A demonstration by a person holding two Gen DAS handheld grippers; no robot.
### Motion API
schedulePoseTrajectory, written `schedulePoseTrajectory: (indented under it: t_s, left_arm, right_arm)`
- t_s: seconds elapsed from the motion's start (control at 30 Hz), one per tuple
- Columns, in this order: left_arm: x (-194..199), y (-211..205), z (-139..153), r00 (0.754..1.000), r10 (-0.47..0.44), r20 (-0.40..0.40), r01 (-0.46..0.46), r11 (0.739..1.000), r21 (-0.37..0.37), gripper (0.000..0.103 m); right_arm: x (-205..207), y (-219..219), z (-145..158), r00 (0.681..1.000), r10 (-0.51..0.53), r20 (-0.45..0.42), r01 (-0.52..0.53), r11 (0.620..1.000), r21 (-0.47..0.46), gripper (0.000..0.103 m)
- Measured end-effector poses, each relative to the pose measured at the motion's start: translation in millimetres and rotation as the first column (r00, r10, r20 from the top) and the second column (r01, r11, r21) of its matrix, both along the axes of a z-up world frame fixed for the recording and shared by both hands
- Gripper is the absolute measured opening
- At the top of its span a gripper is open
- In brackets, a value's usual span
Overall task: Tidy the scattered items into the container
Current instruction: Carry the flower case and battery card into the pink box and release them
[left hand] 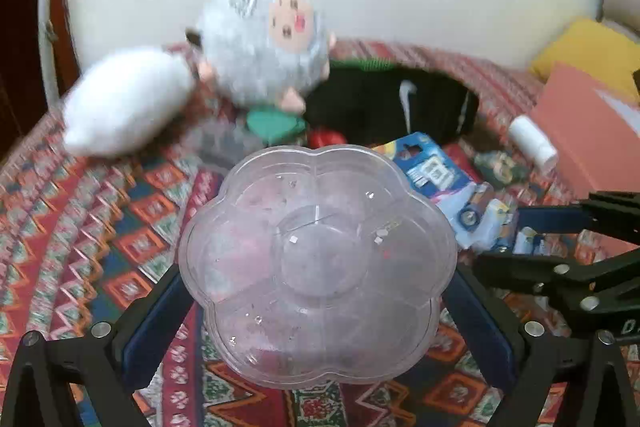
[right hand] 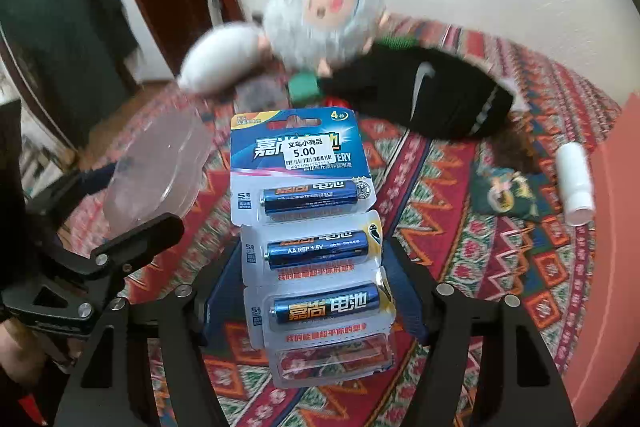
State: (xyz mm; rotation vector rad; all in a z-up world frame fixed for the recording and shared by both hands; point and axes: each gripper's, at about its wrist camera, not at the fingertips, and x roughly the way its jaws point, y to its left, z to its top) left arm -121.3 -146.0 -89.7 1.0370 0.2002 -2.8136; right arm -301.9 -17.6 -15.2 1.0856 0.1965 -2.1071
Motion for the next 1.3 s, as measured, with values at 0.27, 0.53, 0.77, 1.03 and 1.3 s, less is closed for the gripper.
schedulePoseTrajectory:
  t_s: [0.27, 0.53, 0.77, 1.03, 1.3]
  left_arm:
    - [20.4, 21.8, 40.0, 0.997, -0.011, -0.074, 0.009, 0.999, -0.032, 0.101]
    - [27.3, 65.8, 91.6, 0.983, -0.067, -0.172, 0.054, 0.995, -0.083, 0.101]
    - [7.4, 129.1, 149.1, 0.950, -0.173, -0.259, 0.150, 0.983, -0.107, 0.101]
    - [-26.3, 231.4, 191.1, 0.886, -0.349, -0.305, 0.319, 0.937, -0.143, 0.101]
    - [-77.1, 322.2, 187.3, 0.836, -0.485, -0.256, 0.471, 0.874, -0.118, 0.101]
  right_arm:
    - [31.7, 23.5, 58.4, 0.992, -0.045, -0.120, 0.031, 0.992, -0.123, 0.072]
    - [57.2, 62.5, 113.0, 0.966, -0.130, -0.222, 0.070, 0.964, -0.257, 0.072]
    - [71.6, 146.9, 163.6, 0.910, -0.299, -0.286, 0.164, 0.896, -0.413, 0.072]
    - [79.7, 254.6, 192.1, 0.774, -0.554, -0.306, 0.357, 0.781, -0.512, 0.072]
    - [38.0, 332.8, 177.3, 0.664, -0.703, -0.255, 0.530, 0.683, -0.503, 0.073]
